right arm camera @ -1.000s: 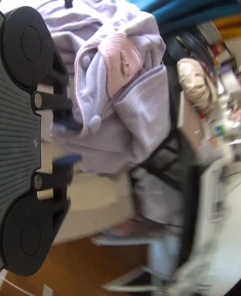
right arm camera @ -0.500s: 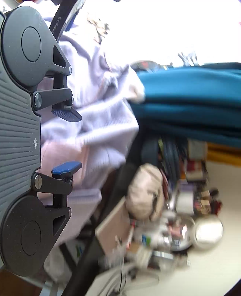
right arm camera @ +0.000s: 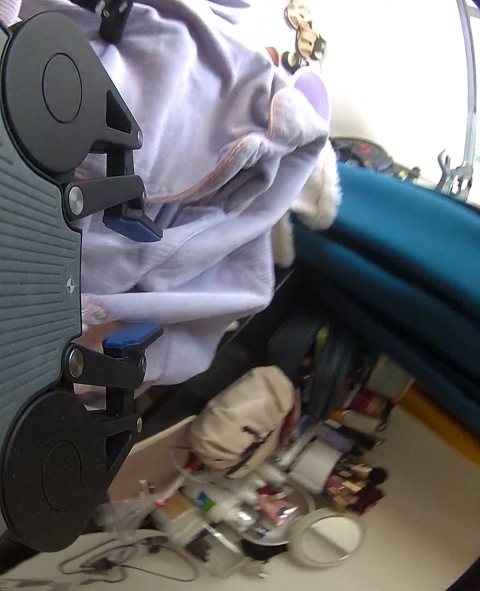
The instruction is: Fold clothes
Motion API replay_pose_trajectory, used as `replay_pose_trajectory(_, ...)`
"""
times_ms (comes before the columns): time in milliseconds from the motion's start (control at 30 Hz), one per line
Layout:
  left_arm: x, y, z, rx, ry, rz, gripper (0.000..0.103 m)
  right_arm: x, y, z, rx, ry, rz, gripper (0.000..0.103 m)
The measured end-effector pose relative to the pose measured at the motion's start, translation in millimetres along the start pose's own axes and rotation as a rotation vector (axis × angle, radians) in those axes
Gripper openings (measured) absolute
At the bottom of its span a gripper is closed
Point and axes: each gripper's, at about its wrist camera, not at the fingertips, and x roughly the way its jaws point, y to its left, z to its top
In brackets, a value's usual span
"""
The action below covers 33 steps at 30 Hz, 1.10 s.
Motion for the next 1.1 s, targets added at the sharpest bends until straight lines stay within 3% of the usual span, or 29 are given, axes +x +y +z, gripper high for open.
replay_pose_trajectory(67,0.2,0.2,0.2,-0.004,0.003,-0.001,0.097,-3.5,8.2,2.2,-0.068,-0.047,0.055,0.045)
replay_pose_trajectory(167,0.3,-1.3,0.5,0.0,0.003,0.003,0.097,11.7,9.1,1.5,-0.038,-0.009,0.08,0.044)
replay_pose_trajectory(233,0.4,-2.2,0.2,0.007,0.0,0.007,0.098,24.1,-1.9,-1.1,0.072,0.024,0.1,0.044)
replay_pose_trajectory(400,1.9,-1.3,-0.5,0.0,0.005,0.007,0.1,49.2,-61.5,-19.1,0.515,0.088,0.197,0.042)
replay_pose_trajectory(467,2.1,-1.3,-0.3,-0.002,0.008,0.007,0.1,54.7,-79.9,-28.0,0.623,0.105,0.23,0.041)
replay_pose_trajectory(533,2.7,-1.8,0.1,-0.001,0.009,0.01,0.1,54.2,-76.2,-27.3,0.541,0.117,0.217,0.04)
replay_pose_trajectory(667,4.6,-3.4,1.8,-0.003,0.017,0.019,0.101,51.2,-31.7,-20.2,0.189,0.132,0.14,0.043)
replay_pose_trajectory(733,4.6,-4.3,2.9,-0.006,0.021,0.024,0.102,55.4,-19.4,-20.8,0.131,0.127,0.104,0.043)
replay_pose_trajectory(767,3.8,-5.1,3.6,-0.005,0.022,0.027,0.102,58.3,-21.9,-21.5,0.17,0.127,0.097,0.041)
replay_pose_trajectory(833,2.0,-6.6,4.9,-0.004,0.025,0.033,0.102,60.2,-37.8,-19.9,0.322,0.135,0.075,0.02)
replay_pose_trajectory(867,1.2,-7.4,5.6,-0.004,0.027,0.036,0.102,56.5,-47.7,-18.6,0.402,0.123,0.076,0.016)
replay_pose_trajectory(933,-2.6,-8.4,7.3,-0.007,0.026,0.038,0.101,41.1,-68.1,-15.6,0.539,0.065,0.085,0.014)
replay_pose_trajectory(1100,-39.8,-1.0,19.9,-0.092,-0.101,-0.063,0.1,-26.2,-101.1,-2.1,0.601,-0.145,0.053,0.013)
